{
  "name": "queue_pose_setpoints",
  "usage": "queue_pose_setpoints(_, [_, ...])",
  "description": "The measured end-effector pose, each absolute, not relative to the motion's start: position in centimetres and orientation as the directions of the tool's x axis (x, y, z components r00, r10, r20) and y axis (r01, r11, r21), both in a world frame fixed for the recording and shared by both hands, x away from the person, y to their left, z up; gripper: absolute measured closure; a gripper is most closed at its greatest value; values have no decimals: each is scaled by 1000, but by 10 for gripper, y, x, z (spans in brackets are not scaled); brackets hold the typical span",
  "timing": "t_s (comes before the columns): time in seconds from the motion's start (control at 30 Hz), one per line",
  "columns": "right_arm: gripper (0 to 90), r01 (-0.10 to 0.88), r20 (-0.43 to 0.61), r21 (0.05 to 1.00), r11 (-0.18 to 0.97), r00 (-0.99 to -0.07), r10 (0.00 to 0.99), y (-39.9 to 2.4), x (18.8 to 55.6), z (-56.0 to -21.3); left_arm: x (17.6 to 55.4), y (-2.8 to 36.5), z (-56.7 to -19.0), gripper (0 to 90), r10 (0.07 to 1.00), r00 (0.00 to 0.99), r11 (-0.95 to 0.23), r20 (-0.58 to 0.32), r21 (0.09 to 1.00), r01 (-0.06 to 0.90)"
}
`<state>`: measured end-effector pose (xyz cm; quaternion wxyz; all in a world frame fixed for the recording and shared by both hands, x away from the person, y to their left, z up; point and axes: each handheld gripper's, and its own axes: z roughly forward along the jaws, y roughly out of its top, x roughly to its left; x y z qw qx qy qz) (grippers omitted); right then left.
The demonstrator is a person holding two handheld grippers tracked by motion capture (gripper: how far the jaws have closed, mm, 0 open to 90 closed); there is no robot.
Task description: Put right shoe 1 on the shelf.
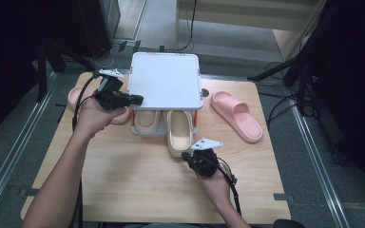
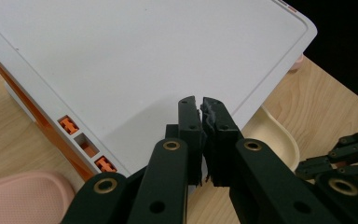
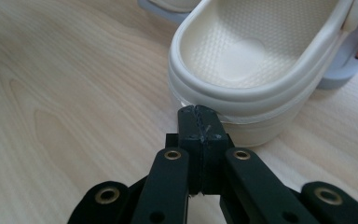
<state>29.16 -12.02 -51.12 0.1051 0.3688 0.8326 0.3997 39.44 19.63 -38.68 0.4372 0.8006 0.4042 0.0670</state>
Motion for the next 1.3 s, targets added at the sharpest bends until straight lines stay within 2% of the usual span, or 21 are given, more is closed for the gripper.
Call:
queue_pose_setpoints(0.57, [900, 530, 121, 762, 372, -681, 723, -99, 348, -511, 394, 196, -387, 864, 699, 671, -293, -248, 757, 585])
queue_pose_setpoints(0.93, [893, 543, 145, 757, 363, -681, 718, -100, 356, -512, 393, 199, -389, 862, 698, 659, -258, -281, 759, 597])
queue_pose_setpoints(1.1, [846, 525, 145, 767, 368, -702, 698, -111, 346, -498, 388, 202, -383, 798, 721, 638, -253, -269, 755, 604])
queue_pose_setpoints(1.3, [719, 494, 151, 771, 402, -754, 639, -129, 335, -488, 376, 212, -371, 673, 755, 600, -222, -265, 757, 615])
